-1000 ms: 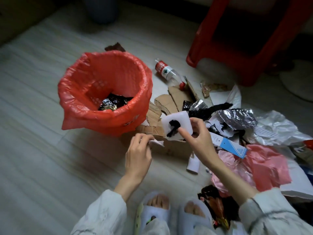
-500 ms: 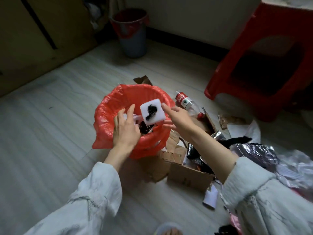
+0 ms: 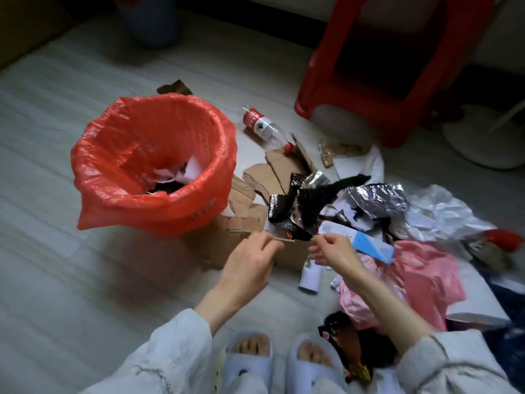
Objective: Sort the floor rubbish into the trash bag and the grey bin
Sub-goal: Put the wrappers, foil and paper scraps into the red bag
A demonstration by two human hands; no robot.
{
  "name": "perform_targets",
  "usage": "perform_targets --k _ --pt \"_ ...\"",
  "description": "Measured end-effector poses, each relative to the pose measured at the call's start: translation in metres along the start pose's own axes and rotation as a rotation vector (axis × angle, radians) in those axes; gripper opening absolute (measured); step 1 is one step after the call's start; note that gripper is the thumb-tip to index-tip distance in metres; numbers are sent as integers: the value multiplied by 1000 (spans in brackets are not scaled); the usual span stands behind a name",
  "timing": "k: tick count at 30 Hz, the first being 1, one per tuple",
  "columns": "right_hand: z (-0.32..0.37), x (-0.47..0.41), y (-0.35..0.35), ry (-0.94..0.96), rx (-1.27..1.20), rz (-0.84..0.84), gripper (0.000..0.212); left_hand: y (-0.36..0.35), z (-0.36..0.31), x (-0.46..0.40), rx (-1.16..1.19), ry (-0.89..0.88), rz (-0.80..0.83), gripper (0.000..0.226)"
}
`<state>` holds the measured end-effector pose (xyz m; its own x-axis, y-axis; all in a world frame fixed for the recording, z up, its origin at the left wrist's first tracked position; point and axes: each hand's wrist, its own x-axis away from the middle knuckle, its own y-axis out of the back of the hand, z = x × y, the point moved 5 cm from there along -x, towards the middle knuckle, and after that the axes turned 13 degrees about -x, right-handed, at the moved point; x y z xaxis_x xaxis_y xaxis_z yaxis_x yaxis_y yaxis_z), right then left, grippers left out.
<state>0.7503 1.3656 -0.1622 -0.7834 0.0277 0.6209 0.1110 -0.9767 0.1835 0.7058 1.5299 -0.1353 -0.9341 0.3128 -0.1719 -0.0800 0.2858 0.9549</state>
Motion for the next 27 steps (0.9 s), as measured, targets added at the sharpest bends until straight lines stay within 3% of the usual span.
perform_targets --k 3,6,9,11,15,16,18,20,23,27 --pt "-43 -9 5 63 456 43 28 -60 -19 19 -14 -105 278 33" --pt "-82 -12 9 160 970 146 34 -105 -39 24 -64 -171 480 61" --pt "-114 -15 30 332 1312 34 26 -136 -59 25 -119 -244 684 53" --pt "-122 -12 41 427 1347 -39 24 -154 -67 19 -127 -263 691 58" --pt "-134 -21 63 346 1375 -60 24 -184 -75 16 -240 -292 748 58" --pt "-133 -26 68 301 1383 -78 31 -185 -73 16 -272 -281 759 54" --pt "-134 -35 71 159 1376 -18 74 -184 -71 15 -280 -294 641 48" --pt "-135 -48 68 128 1329 31 83 -183 -67 22 -267 -307 564 42" --pt "-136 -58 54 127 1253 76 70 -178 -66 31 -270 -352 497 42" --pt "-141 -55 44 182 1176 33 34 -172 -66 23 -302 -300 482 48"
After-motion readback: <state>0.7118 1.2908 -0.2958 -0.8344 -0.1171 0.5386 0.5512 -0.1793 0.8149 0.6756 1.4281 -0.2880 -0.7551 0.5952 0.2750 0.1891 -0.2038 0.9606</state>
